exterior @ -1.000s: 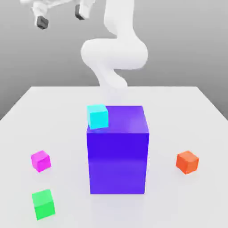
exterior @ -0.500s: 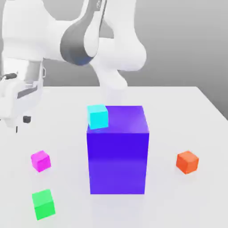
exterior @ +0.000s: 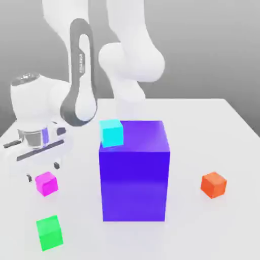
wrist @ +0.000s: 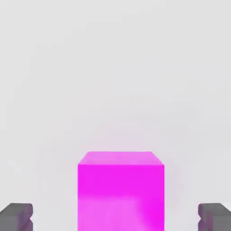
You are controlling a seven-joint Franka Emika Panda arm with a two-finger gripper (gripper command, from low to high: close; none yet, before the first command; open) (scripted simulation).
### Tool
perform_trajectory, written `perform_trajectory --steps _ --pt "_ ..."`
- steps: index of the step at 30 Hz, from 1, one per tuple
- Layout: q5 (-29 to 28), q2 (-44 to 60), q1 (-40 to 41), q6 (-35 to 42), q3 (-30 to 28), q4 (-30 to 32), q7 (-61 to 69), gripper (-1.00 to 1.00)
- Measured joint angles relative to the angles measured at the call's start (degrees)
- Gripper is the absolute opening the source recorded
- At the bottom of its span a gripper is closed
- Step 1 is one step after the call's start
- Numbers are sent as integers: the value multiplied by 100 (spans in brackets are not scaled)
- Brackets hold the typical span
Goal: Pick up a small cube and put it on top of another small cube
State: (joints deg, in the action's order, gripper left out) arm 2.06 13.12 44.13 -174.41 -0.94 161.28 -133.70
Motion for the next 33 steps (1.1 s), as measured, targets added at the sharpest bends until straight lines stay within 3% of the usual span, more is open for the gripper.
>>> perform_trajectory --steps 1,2,9,17,33 --pt "20 209 28 -169 33 -39 15 0" --pt "25 317 42 -257 48 -59 19 -100" --pt "24 294 40 -252 46 -54 17 -100" --pt "-131 -1077 -13 922 -18 179 -144 -100" --pt "110 -380 -390 1788 120 -580 -1153 -100"
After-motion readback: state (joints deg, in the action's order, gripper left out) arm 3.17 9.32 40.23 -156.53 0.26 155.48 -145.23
